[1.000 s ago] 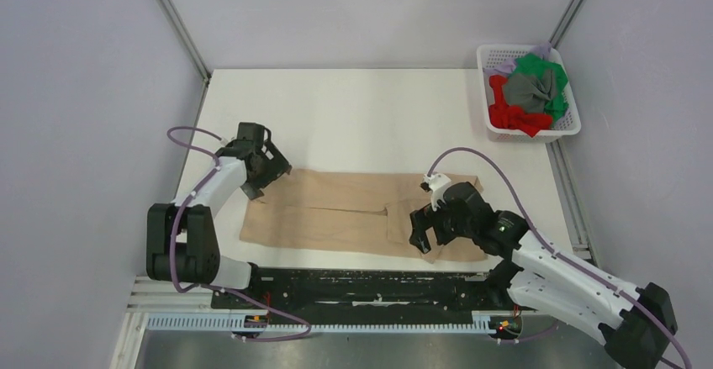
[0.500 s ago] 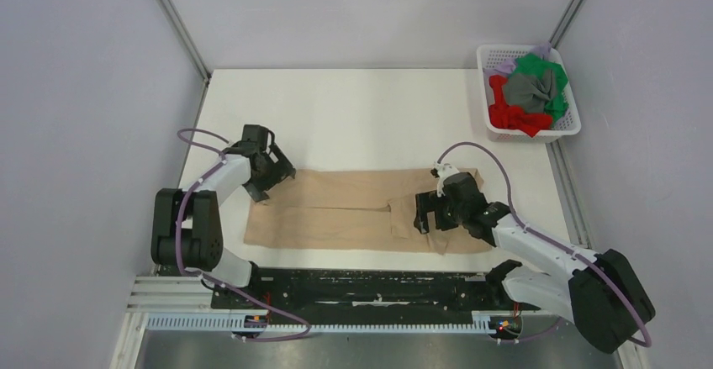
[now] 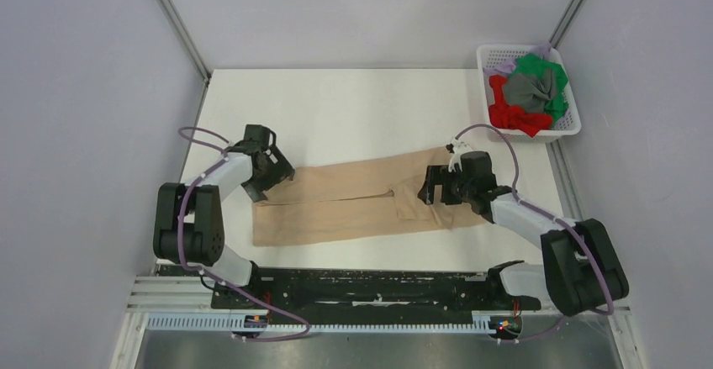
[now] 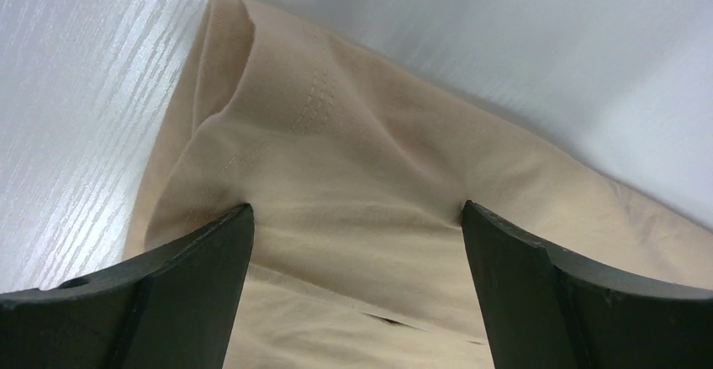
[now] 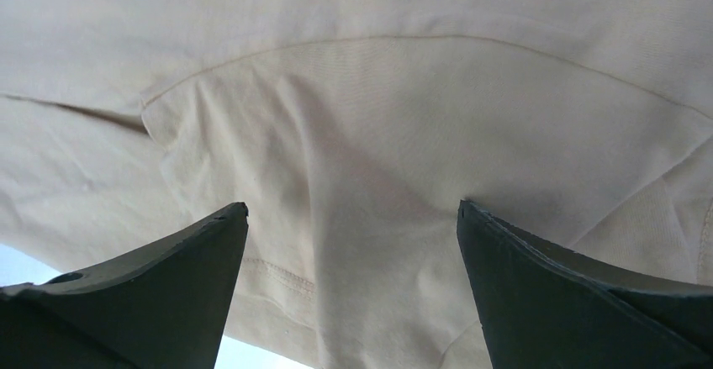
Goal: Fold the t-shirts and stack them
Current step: Rotate the tshirt 90 degrees
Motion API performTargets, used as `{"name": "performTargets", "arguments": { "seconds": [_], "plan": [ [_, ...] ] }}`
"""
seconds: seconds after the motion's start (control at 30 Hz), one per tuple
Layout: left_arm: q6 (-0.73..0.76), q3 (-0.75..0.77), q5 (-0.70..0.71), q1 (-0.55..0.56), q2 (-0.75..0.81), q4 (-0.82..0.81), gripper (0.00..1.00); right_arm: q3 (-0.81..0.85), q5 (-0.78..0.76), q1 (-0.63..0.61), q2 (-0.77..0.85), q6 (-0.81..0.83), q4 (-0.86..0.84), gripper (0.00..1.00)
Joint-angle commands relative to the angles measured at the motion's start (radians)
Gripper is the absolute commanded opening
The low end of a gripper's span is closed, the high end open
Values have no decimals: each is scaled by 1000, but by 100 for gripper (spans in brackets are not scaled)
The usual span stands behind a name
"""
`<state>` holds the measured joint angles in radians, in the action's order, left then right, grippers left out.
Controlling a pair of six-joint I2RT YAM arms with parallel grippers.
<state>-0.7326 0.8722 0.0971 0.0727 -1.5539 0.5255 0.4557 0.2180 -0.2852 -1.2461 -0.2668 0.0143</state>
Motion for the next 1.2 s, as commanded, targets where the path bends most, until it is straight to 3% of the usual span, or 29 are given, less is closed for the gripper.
{"name": "performTargets", "arguments": {
  "seconds": [0.0, 0.23, 0.5, 0.67, 0.77, 0.93, 1.17],
  "plan": [
    [-20, -82, 63, -8, 84, 47, 100, 104, -32, 29, -177, -2, -83, 98],
    [-201, -284, 56, 160, 310, 19, 100, 514, -60, 43, -568, -63, -63, 98],
    [-471, -399, 70, 413, 475, -29, 100, 1155, -3, 29, -1054, -48, 99, 98],
    [-557, -423, 96, 561, 459, -150, 100, 1564, 70, 1, -1318, -120, 150, 98],
    [-577, -398, 74, 632, 373, -180, 100, 1604, 108, -33, -1366, -175, -2, 98],
    [-595, -334, 103, 776, 287, -214, 100, 1605, -22, -80, -1387, -155, -265, 98],
    [-619, -286, 117, 912, 196, -295, 100, 1691, -29, -110, -1463, -181, -355, 98]
  ]
}}
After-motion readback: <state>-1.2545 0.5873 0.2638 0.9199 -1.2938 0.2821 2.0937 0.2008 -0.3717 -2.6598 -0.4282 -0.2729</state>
